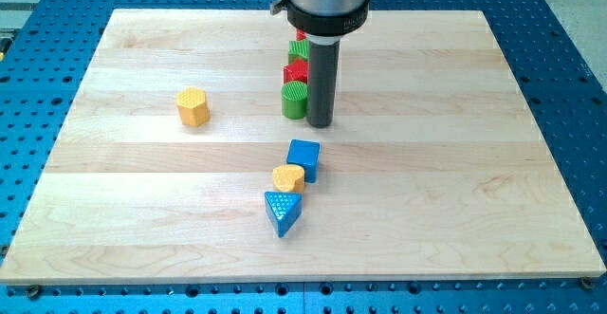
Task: Place the blue cube heart triangle in a vertical line below the hexagon
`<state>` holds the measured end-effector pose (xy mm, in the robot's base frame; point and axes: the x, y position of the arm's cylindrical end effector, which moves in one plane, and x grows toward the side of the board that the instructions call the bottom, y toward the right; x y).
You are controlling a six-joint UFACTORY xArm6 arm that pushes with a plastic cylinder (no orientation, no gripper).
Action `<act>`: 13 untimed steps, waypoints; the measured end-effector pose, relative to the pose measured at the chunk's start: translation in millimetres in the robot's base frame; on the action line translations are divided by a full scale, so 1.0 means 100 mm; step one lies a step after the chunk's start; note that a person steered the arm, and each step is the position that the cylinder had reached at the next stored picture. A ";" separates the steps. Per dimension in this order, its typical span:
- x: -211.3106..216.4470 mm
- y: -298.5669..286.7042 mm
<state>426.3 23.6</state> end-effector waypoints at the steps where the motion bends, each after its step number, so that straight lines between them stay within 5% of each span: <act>1: 0.19 0.28; 4: 0.20 1.85; 9: 0.76 -0.05; 13: 0.73 -0.77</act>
<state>499.4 -53.8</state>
